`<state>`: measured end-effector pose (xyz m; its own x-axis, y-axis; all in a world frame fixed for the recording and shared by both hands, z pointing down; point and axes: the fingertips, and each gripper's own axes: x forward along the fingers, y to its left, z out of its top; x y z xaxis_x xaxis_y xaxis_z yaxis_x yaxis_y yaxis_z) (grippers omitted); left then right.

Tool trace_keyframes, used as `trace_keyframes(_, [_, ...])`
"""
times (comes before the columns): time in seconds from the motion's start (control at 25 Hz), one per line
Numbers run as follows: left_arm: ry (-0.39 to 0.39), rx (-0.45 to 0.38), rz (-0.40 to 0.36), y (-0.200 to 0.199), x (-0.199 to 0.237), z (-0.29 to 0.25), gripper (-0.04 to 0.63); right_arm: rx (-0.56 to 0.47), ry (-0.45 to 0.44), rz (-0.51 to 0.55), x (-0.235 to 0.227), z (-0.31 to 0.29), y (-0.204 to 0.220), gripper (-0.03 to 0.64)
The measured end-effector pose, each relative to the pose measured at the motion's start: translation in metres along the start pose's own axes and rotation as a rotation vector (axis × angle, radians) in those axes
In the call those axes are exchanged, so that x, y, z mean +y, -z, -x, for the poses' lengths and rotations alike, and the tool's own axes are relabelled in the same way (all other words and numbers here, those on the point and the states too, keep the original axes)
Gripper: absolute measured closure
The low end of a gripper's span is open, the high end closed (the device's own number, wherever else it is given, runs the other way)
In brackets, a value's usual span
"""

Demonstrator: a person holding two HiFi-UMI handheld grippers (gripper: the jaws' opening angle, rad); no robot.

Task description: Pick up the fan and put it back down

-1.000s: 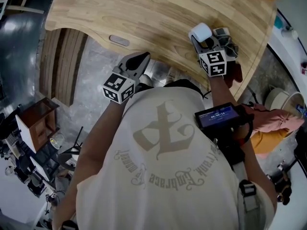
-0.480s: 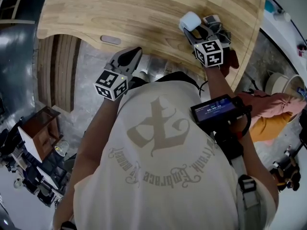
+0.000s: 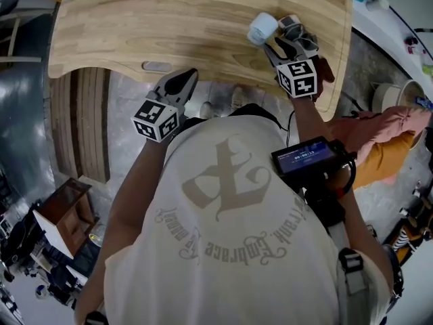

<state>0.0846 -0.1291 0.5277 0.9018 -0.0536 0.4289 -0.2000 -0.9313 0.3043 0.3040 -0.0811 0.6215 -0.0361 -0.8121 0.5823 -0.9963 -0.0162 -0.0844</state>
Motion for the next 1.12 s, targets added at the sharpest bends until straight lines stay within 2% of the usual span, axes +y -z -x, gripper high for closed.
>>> trace_keyframes(0.08, [0.024,-0.004,-0.013,-0.002,0.001,0.005,0.586,-0.008,0.034,-0.008,0.004,0.014,-0.002,0.462])
trace_keyframes(0.24, [0.065,-0.011,-0.034,-0.003,0.003,0.015,0.586,-0.058,0.091,-0.045,0.017,0.043,-0.012,0.520])
trace_keyframes(0.44, [0.118,-0.017,-0.058,-0.003,0.000,0.021,0.586,-0.115,0.112,-0.069,0.041,0.075,-0.026,0.577])
trace_keyframes(0.84, [0.248,0.002,-0.119,0.008,-0.024,0.039,0.586,-0.271,0.078,-0.124,0.119,0.135,-0.046,0.602])
trace_keyframes(1.12, [0.304,0.031,-0.137,0.017,-0.031,0.019,0.586,-0.285,0.094,-0.209,0.122,0.142,-0.020,0.603])
